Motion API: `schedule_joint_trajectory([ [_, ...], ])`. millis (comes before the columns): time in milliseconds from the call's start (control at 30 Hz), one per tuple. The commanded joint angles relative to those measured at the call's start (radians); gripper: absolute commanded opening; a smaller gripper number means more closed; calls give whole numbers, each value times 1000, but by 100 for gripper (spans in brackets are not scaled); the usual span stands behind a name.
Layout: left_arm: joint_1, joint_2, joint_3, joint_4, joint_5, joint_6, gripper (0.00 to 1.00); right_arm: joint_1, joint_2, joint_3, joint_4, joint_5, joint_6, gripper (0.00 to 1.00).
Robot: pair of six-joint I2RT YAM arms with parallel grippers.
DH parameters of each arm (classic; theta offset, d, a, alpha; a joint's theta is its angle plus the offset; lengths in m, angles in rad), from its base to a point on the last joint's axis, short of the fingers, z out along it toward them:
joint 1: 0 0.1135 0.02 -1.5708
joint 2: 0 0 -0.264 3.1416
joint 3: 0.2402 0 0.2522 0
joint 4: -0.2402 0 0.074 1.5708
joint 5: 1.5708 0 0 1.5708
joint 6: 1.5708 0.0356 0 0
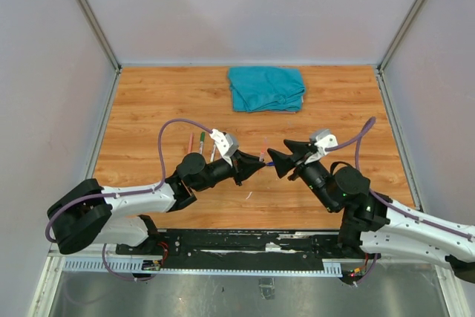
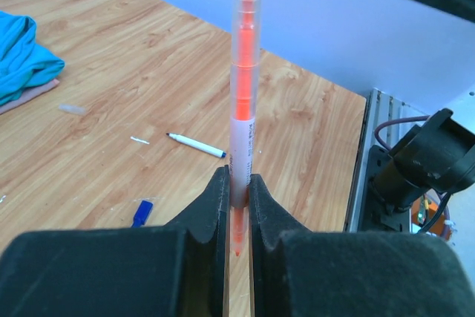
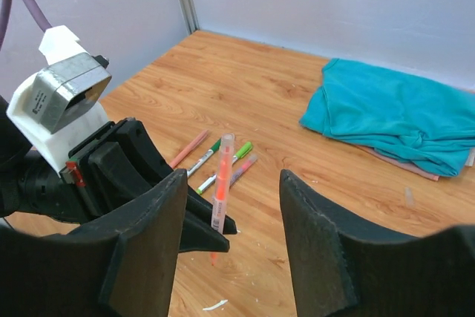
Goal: Insert the pens into the pen caps
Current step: Press the pen cap onto the pen, then adjust the pen.
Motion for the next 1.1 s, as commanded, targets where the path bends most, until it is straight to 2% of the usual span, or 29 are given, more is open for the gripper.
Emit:
schedule_joint_trajectory([
  [0,3,3,26,51,-27,-1,0,25,-91,-58,13,-5,-42,54],
  [133,3,3,24,52,-28,-4,0,25,-136,-100,10,-3,-2,52],
  [300,3,3,24,54,-25,-8,1,16,-59,-62,-22,-2,53,48],
  [567,3,4,24,51,-27,-11,1,-53,90,10,-40,-154,105,46],
  [833,3,5,22,54,-25,-14,0,-189,98,-28,39,-304,205,41],
  [1067,3,6,22,55,-25,-14,1,-220,127,-34,81,-351,216,35],
])
